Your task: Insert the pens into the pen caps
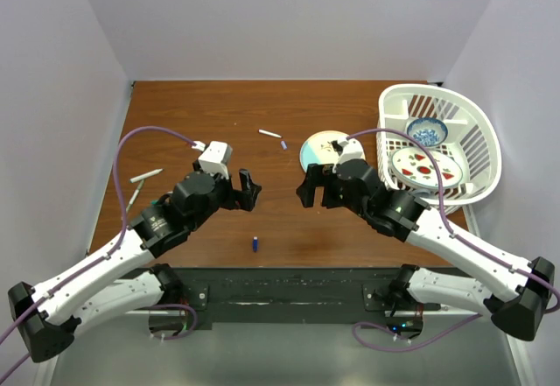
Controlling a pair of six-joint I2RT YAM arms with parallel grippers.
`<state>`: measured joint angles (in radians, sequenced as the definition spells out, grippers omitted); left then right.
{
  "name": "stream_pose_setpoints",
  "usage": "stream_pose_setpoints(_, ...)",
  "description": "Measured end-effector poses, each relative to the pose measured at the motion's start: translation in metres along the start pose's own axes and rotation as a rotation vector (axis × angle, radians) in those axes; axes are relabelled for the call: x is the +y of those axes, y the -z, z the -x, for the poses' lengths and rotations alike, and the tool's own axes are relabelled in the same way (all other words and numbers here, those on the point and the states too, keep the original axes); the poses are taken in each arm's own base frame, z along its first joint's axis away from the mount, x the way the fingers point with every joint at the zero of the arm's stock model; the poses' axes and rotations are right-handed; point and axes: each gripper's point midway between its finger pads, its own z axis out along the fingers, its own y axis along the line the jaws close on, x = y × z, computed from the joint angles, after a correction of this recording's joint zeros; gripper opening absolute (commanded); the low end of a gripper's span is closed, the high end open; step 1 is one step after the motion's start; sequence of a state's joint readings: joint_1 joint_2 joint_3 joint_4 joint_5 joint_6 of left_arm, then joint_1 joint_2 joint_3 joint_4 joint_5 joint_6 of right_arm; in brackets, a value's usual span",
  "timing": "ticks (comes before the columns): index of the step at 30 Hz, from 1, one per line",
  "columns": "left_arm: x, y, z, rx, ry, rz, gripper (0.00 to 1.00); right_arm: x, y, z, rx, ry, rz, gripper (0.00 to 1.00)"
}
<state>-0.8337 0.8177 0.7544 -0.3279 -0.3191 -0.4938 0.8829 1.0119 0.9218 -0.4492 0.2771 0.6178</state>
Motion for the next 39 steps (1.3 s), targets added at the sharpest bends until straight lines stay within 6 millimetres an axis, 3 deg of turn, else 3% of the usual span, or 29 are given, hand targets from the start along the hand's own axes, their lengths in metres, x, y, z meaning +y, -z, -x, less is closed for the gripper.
stream_pose_setpoints(10, 0.009, -0.02, -0.009, 0.017, 0.055, 0.098, 0.98, -0.004, 0.0, -0.002, -0.005, 0.005, -0.013, 0.99)
stream_pose_setpoints(14, 0.023, -0.035, -0.008, 0.004, 0.177, 0.243, 0.9, -0.01, 0.001, -0.008, 0.0, 0.009, -0.021, 0.99)
stream_pose_setpoints(18, 0.062, -0.046, -0.003, -0.029, 0.362, 0.419, 0.86, -0.013, 0.002, -0.014, 0.009, 0.013, -0.015, 0.98)
stream_pose_setpoints(21, 0.108, -0.054, 0.001, -0.045, 0.497, 0.533, 0.78, -0.01, 0.003, -0.015, 0.011, 0.01, 0.003, 0.98)
stream_pose_setpoints(27, 0.194, -0.058, -0.028, 0.031, 0.652, 0.803, 0.76, -0.005, 0.001, -0.018, 0.017, 0.006, 0.035, 0.98)
stream_pose_setpoints(32, 0.226, -0.055, -0.037, 0.061, 0.69, 0.933, 0.76, -0.001, -0.001, -0.02, 0.028, 0.005, 0.054, 0.97)
stream_pose_setpoints(39, 0.248, -0.058, -0.055, 0.072, 0.817, 1.007, 0.74, 0.0, -0.007, -0.025, 0.046, 0.009, 0.056, 0.97)
